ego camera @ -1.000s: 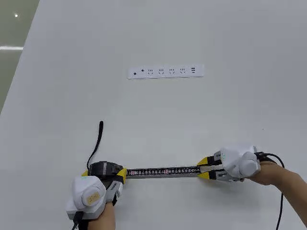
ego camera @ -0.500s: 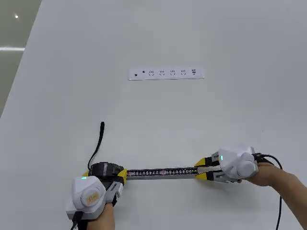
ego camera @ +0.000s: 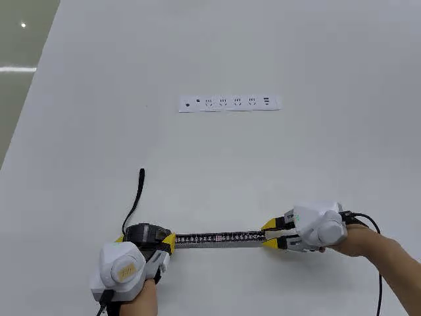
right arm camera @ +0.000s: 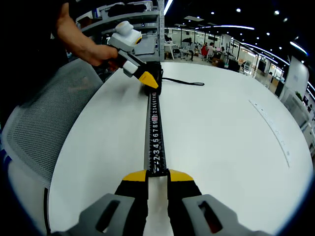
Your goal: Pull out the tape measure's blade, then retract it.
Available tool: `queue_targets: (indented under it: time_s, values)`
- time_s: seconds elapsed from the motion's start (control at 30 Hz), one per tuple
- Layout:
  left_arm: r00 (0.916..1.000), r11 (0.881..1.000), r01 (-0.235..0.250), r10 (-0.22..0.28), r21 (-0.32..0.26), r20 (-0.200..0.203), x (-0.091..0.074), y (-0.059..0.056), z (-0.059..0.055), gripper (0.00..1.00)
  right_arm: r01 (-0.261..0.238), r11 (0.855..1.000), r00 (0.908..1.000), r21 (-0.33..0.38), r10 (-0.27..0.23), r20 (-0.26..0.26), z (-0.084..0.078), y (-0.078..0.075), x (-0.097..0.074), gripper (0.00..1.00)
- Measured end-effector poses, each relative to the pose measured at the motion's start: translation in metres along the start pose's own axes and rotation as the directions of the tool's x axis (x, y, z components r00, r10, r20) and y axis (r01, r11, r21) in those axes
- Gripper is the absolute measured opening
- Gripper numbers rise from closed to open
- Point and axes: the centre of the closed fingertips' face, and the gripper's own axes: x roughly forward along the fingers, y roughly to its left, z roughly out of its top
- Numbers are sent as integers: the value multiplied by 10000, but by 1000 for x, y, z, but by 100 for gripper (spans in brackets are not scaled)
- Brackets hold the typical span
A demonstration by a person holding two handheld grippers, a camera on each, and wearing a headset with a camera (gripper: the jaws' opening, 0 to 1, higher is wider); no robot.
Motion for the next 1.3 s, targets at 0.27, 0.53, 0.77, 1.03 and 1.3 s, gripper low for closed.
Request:
queue_targets:
  time_s: [0.27,0.53,0.77,1.03,1.3]
  values:
    - [10000,10000,65,-66,-56,-62,0,0,0,63,8,10000,10000,-27,-7,53,6,0,4,12]
    - [9999,9999,108,-108,-30,-101,-1,0,0,63,-24,10000,9999,-72,24,131,10,2,8,12]
    - [9998,9999,145,-146,-80,-164,-1,-1,0,63,8,9999,9999,-107,-6,153,13,2,10,12]
    - [9997,9998,174,-176,-74,-196,-1,-1,0,63,-25,9999,9998,-149,28,203,19,2,17,12]
    - [9996,9998,183,-185,-97,-201,-1,-1,0,63,-7,9998,9997,-174,11,236,23,2,21,12]
